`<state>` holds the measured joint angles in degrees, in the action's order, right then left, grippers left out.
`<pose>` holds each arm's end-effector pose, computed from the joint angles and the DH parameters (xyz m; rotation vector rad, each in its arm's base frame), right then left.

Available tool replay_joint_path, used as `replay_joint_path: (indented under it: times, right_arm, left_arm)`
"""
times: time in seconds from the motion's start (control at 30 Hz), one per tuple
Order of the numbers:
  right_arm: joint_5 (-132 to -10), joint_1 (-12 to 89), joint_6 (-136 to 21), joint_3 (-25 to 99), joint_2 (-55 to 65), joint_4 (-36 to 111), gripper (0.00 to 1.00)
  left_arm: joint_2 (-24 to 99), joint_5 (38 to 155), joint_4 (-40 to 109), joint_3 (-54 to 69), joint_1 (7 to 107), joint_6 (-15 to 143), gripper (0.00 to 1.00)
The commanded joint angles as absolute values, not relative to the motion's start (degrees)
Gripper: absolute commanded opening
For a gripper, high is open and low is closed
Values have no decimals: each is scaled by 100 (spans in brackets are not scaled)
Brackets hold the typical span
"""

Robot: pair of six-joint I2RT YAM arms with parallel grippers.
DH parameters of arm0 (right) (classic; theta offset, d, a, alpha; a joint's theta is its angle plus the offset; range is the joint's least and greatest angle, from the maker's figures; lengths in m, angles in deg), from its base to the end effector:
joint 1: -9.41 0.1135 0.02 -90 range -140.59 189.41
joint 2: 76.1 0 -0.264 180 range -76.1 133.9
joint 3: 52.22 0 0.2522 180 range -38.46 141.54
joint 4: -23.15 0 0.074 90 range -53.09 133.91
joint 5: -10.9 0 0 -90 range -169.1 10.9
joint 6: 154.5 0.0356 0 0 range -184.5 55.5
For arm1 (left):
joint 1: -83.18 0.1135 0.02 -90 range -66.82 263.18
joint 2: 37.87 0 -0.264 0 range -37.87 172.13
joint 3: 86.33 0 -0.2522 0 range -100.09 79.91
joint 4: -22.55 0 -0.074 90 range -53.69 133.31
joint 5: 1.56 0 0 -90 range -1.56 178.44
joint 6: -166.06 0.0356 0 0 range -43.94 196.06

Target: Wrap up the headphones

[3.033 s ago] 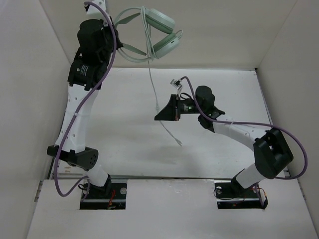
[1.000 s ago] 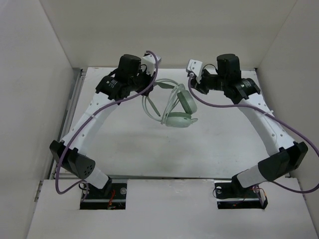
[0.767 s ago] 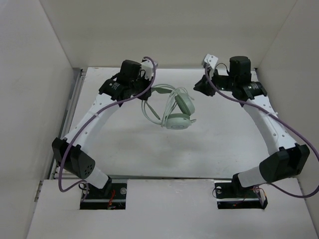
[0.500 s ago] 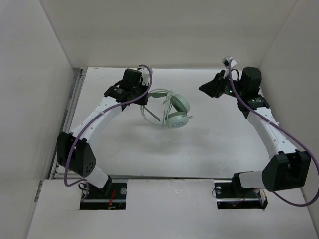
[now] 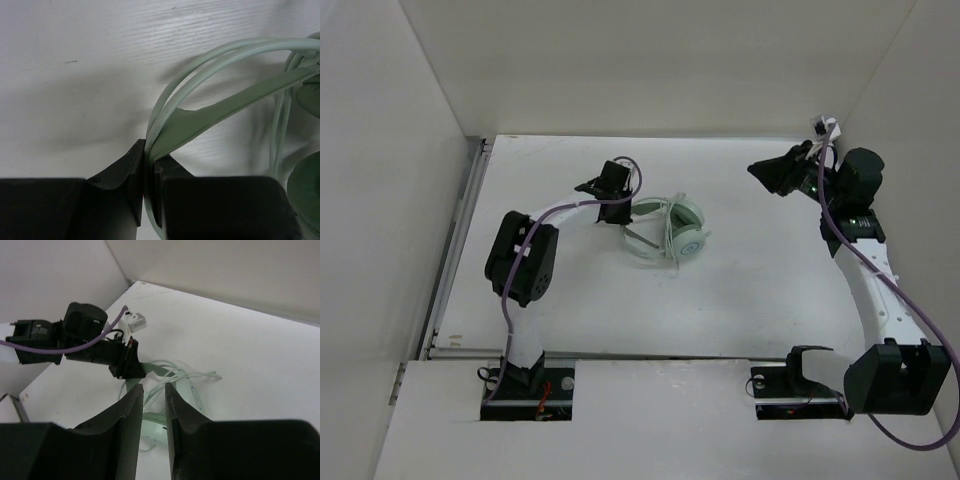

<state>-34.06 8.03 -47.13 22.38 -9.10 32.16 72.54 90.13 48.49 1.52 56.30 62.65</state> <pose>0.2665 0.0188 0.3874 -0.3620 1.6128 0.8371 0.3832 -0.1954 0.2055 0.2931 2.3557 -0.3782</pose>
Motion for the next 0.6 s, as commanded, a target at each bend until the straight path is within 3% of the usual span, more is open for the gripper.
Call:
replay_joint_path:
  times: [0.0,0.2,0.27,0.4,0.47,0.53,0.57]
  right_arm:
    - [-3480,533,-4648,2166,-1124,2874,30]
    - [-3471,243,-4622,2061,-1256,2848,31]
    - [-3445,155,-4613,2060,-1282,2848,32]
    - [-3428,23,-4622,2052,-1326,2874,32]
    - [-3436,-30,-4631,2025,-1352,2883,33]
    - [-3436,-91,-4622,1982,-1388,2857,33]
    - [-3436,-126,-4622,1973,-1405,2856,33]
  left_arm:
    - [7409,9011,4220,-331,5764,5962,0]
    - [8051,8905,4202,-806,5896,6103,1]
    - [8236,8853,4202,-894,5940,6190,6]
    - [8403,8721,4202,-930,5984,6331,29]
    - [8404,8721,4237,-904,6011,6323,34]
    - [8325,8738,4237,-816,6019,6331,49]
    - [8281,8747,4237,-772,6020,6331,51]
